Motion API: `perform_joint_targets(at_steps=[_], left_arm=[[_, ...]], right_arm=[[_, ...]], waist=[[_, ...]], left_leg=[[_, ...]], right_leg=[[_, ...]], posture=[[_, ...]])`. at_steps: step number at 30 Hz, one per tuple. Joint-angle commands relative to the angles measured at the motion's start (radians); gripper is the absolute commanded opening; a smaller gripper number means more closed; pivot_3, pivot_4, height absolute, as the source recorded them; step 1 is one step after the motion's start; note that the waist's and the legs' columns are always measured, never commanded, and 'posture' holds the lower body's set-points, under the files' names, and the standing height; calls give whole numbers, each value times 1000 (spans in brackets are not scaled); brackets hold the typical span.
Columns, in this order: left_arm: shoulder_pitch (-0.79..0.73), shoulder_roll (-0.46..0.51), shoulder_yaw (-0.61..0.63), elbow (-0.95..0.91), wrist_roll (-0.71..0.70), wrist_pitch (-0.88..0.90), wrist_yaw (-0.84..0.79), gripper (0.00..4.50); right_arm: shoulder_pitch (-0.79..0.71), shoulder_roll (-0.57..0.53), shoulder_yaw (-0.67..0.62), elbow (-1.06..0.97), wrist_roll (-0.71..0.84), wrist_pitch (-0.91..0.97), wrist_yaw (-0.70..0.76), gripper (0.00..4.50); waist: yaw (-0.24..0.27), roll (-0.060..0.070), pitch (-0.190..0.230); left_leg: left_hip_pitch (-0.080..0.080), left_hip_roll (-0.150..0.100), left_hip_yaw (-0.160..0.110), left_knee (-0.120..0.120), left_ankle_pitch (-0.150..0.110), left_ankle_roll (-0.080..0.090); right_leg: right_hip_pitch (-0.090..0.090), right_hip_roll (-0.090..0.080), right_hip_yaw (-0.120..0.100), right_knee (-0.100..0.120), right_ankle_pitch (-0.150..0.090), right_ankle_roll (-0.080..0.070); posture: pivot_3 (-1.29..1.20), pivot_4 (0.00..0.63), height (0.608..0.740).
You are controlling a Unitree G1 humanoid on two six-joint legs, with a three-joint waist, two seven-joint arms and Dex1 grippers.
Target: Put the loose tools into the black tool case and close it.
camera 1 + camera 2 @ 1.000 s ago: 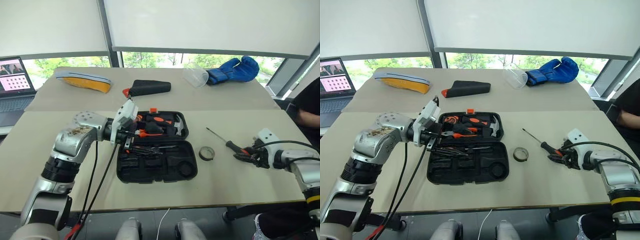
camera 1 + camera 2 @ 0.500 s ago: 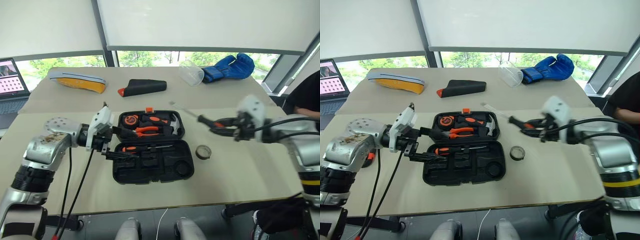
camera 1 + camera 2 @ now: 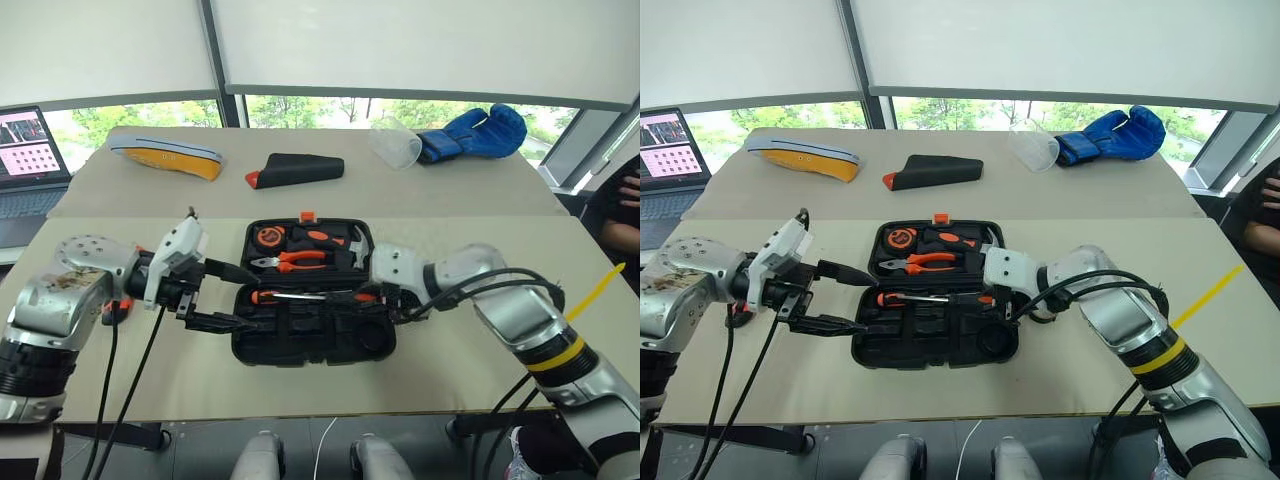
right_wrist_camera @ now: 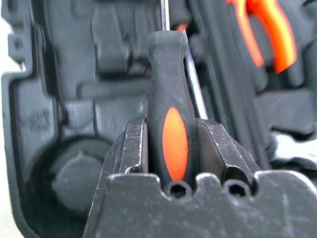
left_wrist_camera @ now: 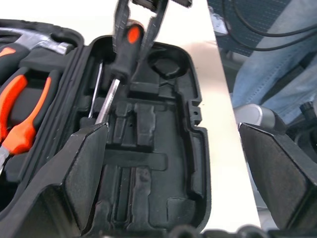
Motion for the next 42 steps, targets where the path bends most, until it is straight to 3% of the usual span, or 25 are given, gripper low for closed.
perform_joint_targets(at_steps=[1,5,7,14,18,22,26,29,37,42], left_arm=[[-33,-6,25,-9,-6,-14,18,4500],[-39,-14,21,-13,-6,-17,29,4500],[-44,-19,19,-15,-8,-14,34,4500],[-59,-25,7,-1,-2,-16,26,4500],[-62,-29,-1,12,7,-24,19,4500],[-64,-34,-8,14,12,-27,15,4500],[-66,-33,-12,18,14,-29,9,4500],[-71,-36,-16,27,21,-35,8,4500],[-51,-33,-16,15,29,-44,9,4500],[-46,-35,-14,11,28,-43,14,4500]], right_arm=[[-5,20,-7,-4,-31,-53,-8,1041],[-4,26,-2,36,-74,-99,-10,1041],[-2,19,-1,51,-96,-134,-4,2064],[-12,39,-57,36,-77,-127,-5,4297],[-17,99,-91,-9,3,19,-4,4474],[-7,110,-81,-16,-4,46,-10,3334],[-5,130,-85,-4,15,85,-7,3334],[-20,176,-101,28,41,124,-27,2731],[-29,228,-87,90,25,105,-59,94],[-37,222,-30,136,-50,37,-72,34]], waist=[[-1,0,0],[-2,0,0],[-2,0,0],[-2,0,0],[-6,0,0],[-4,0,0],[-1,0,0],[-2,0,0],[-4,0,0],[-5,0,0]], left_leg=[[0,0,0,0,0,0],[1,0,0,0,1,-2],[1,0,0,0,2,-3],[2,0,0,0,3,-3],[2,0,0,0,3,-4],[2,1,-1,0,3,-4],[2,0,-1,0,4,-5],[2,1,-1,0,4,-5],[2,1,-1,0,4,-5],[2,1,-1,0,4,-5]], right_leg=[[0,0,0,1,0,0],[0,1,0,3,0,0],[-1,1,0,4,0,0],[0,1,0,5,0,0],[-1,1,0,5,0,-1],[0,1,0,6,0,-1],[0,1,0,6,0,-1],[-1,1,0,6,0,-1],[-1,1,0,6,0,-1],[-1,1,0,6,0,-1]], posture=[[0,150,740],[0,150,740],[0,150,740],[0,150,740],[0,150,740],[0,150,740],[0,150,740],[0,150,740],[0,150,740],[0,150,740]])
